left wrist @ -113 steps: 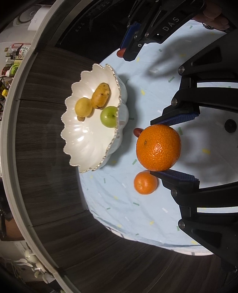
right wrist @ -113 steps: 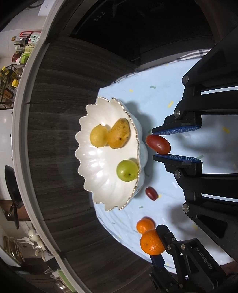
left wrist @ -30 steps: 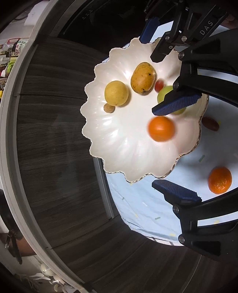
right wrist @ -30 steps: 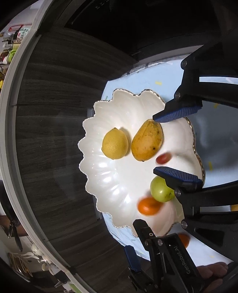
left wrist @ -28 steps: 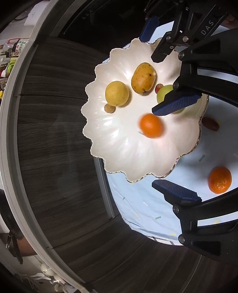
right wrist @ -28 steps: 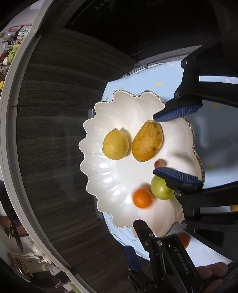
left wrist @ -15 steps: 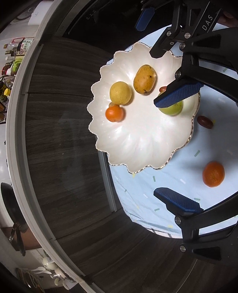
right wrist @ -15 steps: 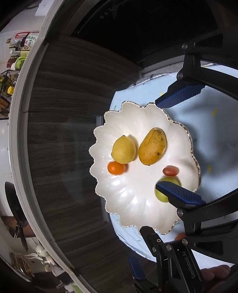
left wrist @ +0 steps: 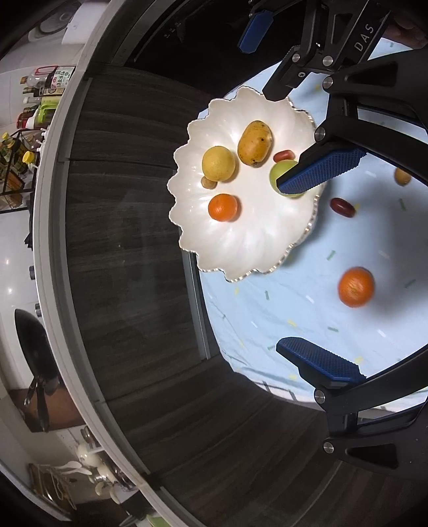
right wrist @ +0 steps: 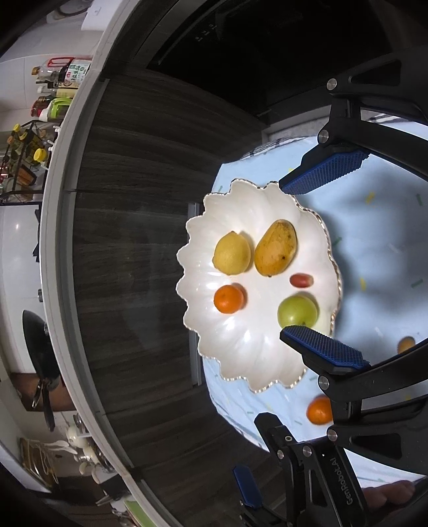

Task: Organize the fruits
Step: 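Withdraw both tools from the bowl back over the cloth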

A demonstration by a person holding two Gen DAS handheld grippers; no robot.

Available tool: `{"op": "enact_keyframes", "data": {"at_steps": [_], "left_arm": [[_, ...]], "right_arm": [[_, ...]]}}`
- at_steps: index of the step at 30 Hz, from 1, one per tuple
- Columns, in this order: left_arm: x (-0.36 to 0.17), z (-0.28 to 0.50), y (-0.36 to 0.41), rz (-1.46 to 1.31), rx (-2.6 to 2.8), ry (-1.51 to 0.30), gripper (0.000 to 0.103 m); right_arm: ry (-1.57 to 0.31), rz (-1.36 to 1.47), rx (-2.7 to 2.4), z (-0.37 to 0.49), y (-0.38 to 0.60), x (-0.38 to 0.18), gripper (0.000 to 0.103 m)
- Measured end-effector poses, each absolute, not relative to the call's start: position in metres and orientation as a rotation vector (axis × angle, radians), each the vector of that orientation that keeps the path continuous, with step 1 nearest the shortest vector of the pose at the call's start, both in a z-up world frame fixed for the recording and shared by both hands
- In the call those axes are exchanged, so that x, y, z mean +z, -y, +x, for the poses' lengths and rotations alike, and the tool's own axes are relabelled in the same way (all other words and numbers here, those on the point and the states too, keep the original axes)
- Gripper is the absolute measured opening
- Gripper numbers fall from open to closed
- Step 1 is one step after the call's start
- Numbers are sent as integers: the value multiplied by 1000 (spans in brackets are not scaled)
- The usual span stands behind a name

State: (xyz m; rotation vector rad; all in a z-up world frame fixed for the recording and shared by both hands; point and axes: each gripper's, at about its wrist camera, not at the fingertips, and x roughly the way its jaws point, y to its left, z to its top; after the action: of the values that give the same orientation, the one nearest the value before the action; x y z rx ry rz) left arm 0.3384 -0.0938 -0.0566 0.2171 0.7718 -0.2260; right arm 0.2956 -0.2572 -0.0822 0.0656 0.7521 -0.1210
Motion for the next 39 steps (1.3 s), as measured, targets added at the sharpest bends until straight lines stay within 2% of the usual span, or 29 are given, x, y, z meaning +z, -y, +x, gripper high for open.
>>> {"op": "enact_keyframes", "data": {"at_steps": [19, 39], "left_arm": [[-54, 263, 71, 166, -104, -787, 89], [-84, 200, 67, 120, -5, -848, 89]], "right_arm": [[-745, 22, -15, 252, 246, -79, 82], [-803, -64, 166, 221, 234, -103, 82]]}}
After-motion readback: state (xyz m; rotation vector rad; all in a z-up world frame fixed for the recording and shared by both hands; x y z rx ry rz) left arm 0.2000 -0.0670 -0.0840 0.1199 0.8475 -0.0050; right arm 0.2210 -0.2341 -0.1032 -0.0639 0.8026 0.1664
